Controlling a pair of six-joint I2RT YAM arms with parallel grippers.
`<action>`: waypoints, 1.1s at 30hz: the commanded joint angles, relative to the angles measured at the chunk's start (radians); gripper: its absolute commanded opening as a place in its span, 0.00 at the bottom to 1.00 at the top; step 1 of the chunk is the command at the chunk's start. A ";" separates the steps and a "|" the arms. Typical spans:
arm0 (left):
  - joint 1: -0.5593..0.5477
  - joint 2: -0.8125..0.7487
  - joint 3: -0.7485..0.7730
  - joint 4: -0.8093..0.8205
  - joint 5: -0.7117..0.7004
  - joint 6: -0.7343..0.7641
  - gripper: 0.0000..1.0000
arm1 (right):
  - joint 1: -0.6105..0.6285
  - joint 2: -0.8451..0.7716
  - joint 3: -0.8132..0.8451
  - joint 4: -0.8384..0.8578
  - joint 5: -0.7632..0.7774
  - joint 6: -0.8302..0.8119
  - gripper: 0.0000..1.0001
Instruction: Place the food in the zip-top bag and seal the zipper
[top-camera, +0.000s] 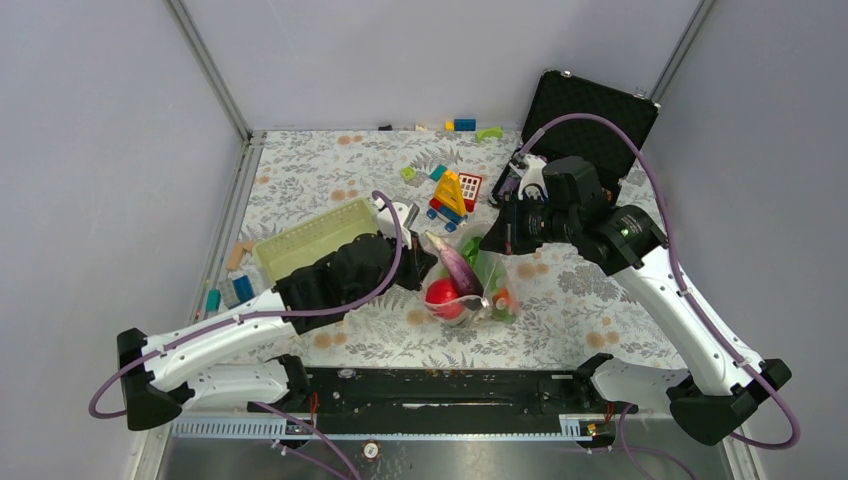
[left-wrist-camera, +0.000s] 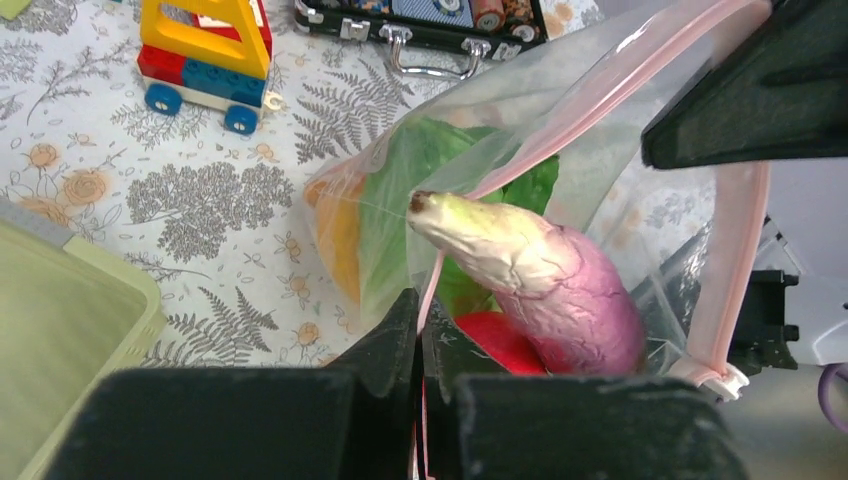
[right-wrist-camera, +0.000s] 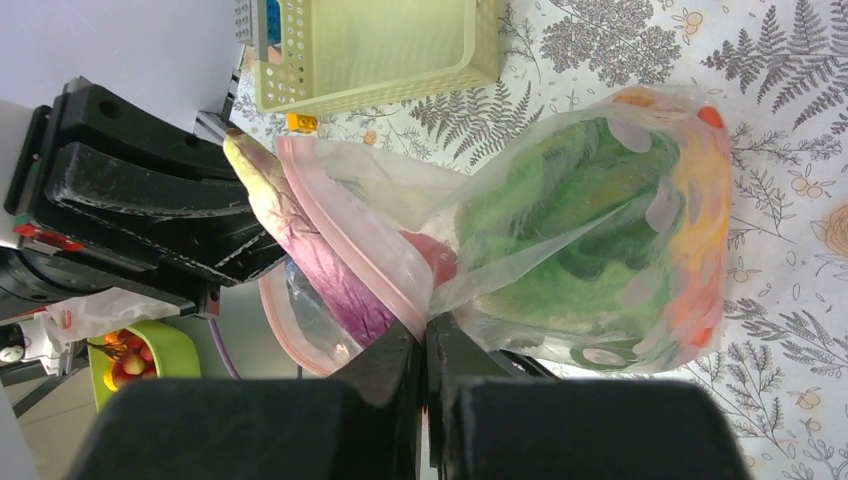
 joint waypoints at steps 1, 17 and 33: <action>0.006 0.003 0.098 0.043 -0.046 0.015 0.00 | 0.002 -0.014 0.004 0.080 -0.055 -0.057 0.00; 0.006 0.079 0.214 0.084 -0.191 -0.013 0.00 | 0.001 -0.005 0.032 0.117 0.138 -0.111 0.36; 0.006 0.056 0.203 0.064 -0.269 -0.021 0.00 | 0.021 -0.106 -0.041 0.296 0.029 -0.160 0.41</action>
